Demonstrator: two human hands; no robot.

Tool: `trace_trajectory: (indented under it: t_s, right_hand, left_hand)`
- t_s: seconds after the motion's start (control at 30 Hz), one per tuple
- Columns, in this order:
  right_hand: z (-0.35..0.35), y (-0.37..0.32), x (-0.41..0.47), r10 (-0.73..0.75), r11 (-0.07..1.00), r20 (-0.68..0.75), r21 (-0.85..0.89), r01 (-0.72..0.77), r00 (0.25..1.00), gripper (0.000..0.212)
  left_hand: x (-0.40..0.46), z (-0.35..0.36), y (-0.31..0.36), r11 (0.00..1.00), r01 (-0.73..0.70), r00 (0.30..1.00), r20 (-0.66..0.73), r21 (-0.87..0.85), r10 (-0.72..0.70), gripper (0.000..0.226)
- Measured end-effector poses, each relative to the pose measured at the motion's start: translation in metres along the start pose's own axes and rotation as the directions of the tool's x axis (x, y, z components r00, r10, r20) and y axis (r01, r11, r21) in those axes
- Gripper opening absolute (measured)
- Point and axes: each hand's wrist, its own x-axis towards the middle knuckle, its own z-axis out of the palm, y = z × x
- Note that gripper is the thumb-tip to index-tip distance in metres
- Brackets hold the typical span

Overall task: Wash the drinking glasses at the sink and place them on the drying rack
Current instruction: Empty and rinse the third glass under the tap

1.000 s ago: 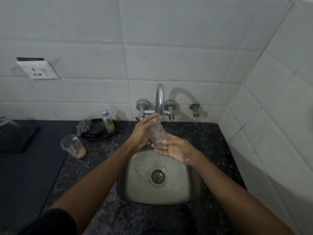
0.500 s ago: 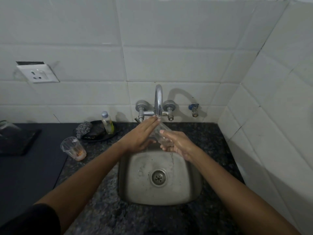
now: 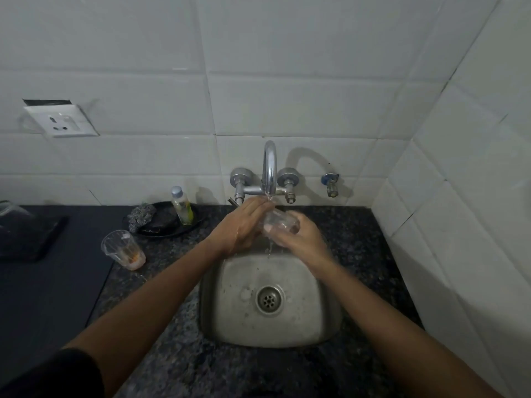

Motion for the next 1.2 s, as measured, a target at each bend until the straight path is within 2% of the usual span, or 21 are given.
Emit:
trace_trajectory:
  t_s: [0.03, 0.07, 0.13, 0.2, 0.27, 0.33, 0.4, 0.43, 0.47, 0.5, 0.6, 0.67, 0.73, 0.77, 0.83, 0.93, 0.97, 1.03, 1.1, 1.13, 1.2]
  right_hand:
    - [0.0, 0.002, 0.004, 0.13, 0.976, 0.067, 0.17, -0.139, 0.989, 0.062]
    - [0.0, 0.002, 0.006, 0.154, 0.964, 0.081, 0.206, -0.167, 0.985, 0.052]
    - [0.0, 0.002, 0.006, -0.025, 0.997, -0.07, -0.07, 0.02, 0.997, 0.042]
    - [-0.001, 0.007, 0.003, -0.346, 0.873, -0.093, -0.396, 0.284, 0.934, 0.057]
    - [0.0, 0.011, 0.0, -0.453, 0.804, -0.069, -0.462, 0.374, 0.889, 0.072]
    - [0.002, 0.013, -0.001, -0.354, 0.897, -0.133, -0.33, 0.296, 0.926, 0.078]
    - [0.002, 0.007, 0.0, -0.059, 0.998, -0.089, 0.002, 0.06, 0.994, 0.075]
    - [0.001, 0.007, 0.002, 0.007, 0.998, -0.048, 0.065, -0.004, 0.999, 0.068]
    - [0.001, 0.003, 0.001, -0.026, 1.0, -0.056, 0.009, 0.026, 0.998, 0.06]
    - [-0.001, 0.002, 0.0, -0.166, 0.971, -0.104, -0.191, 0.144, 0.981, 0.055]
    - [-0.001, 0.006, -0.004, -0.487, 0.775, -0.029, -0.476, 0.416, 0.873, 0.066]
    - [0.001, 0.005, -0.004, -0.401, 0.857, -0.056, -0.376, 0.352, 0.915, 0.07]
    - [0.002, 0.0, 0.002, -0.058, 0.997, -0.023, -0.056, 0.057, 0.998, 0.073]
    - [0.001, -0.002, 0.004, 0.046, 0.999, 0.009, 0.027, -0.046, 0.999, 0.073]
    - [-0.002, -0.007, 0.003, -0.077, 0.98, -0.027, -0.183, 0.071, 0.997, 0.068]
    - [0.0, -0.004, -0.001, -0.417, 0.741, 0.047, -0.56, 0.37, 0.908, 0.073]
    - [0.0, -0.003, -0.002, -0.425, 0.742, 0.054, -0.551, 0.382, 0.904, 0.078]
    - [0.002, -0.006, -0.002, -0.298, 0.871, 0.018, -0.404, 0.28, 0.954, 0.087]
    - [0.003, -0.01, 0.002, -0.038, 0.984, 0.004, -0.174, 0.038, 0.999, 0.076]
    - [0.002, -0.012, 0.002, -0.007, 0.988, -0.002, -0.157, 0.007, 1.0, 0.064]
    - [0.001, -0.013, 0.0, -0.196, 0.904, -0.04, -0.395, 0.165, 0.98, 0.055]
  left_hand:
    - [-0.002, 0.002, 0.001, 1.0, 0.003, 1.0, -0.017, 0.005, -0.003, 0.055]
    - [-0.004, 0.005, 0.001, 1.0, -0.001, 0.999, -0.033, 0.007, 0.001, 0.054]
    - [-0.006, 0.008, 0.002, 1.0, -0.012, 0.999, -0.037, 0.003, 0.013, 0.058]
    - [-0.002, 0.009, 0.002, 0.999, -0.026, 1.0, -0.016, -0.031, 0.025, 0.063]
    - [0.004, 0.008, 0.001, 0.997, -0.038, 0.999, -0.009, -0.066, 0.038, 0.065]
    - [0.006, 0.007, 0.003, 0.997, -0.046, 0.999, -0.015, -0.067, 0.045, 0.058]
    - [0.003, 0.006, 0.004, 0.997, -0.05, 0.999, -0.018, -0.066, 0.049, 0.054]
    - [0.0, 0.007, 0.005, 0.996, -0.054, 0.998, -0.012, -0.065, 0.054, 0.054]
    - [-0.003, 0.008, 0.004, 0.996, -0.052, 0.999, -0.002, -0.068, 0.052, 0.055]
    - [-0.005, 0.008, 0.004, 0.997, -0.04, 0.999, 0.005, -0.073, 0.04, 0.057]
    - [-0.001, 0.005, 0.001, 0.995, 0.002, 1.0, 0.004, -0.101, -0.002, 0.058]
    - [0.0, 0.004, 0.001, 0.995, -0.006, 1.0, 0.004, -0.096, 0.007, 0.057]
    - [-0.002, 0.005, 0.002, 0.996, -0.014, 1.0, -0.013, -0.09, 0.013, 0.054]
    - [-0.005, 0.007, 0.001, 0.996, -0.02, 0.999, -0.03, -0.09, 0.017, 0.053]
    - [-0.008, 0.012, 0.001, 0.995, -0.035, 0.998, -0.056, -0.094, 0.03, 0.055]
    - [-0.004, 0.011, 0.001, 0.992, -0.048, 0.996, -0.082, -0.113, 0.039, 0.064]
    - [-0.002, 0.008, 0.001, 0.992, -0.04, 0.996, -0.089, -0.123, 0.03, 0.065]
    - [-0.002, 0.007, 0.002, 0.991, -0.025, 0.996, -0.094, -0.128, 0.013, 0.066]
    - [-0.007, 0.009, 0.003, 0.992, -0.02, 0.995, -0.102, -0.126, 0.008, 0.063]
    - [-0.009, 0.011, 0.003, 0.992, -0.016, 0.995, -0.098, -0.129, 0.003, 0.062]
    - [-0.011, 0.013, 0.003, 0.988, 0.015, 0.997, -0.072, -0.156, -0.027, 0.062]
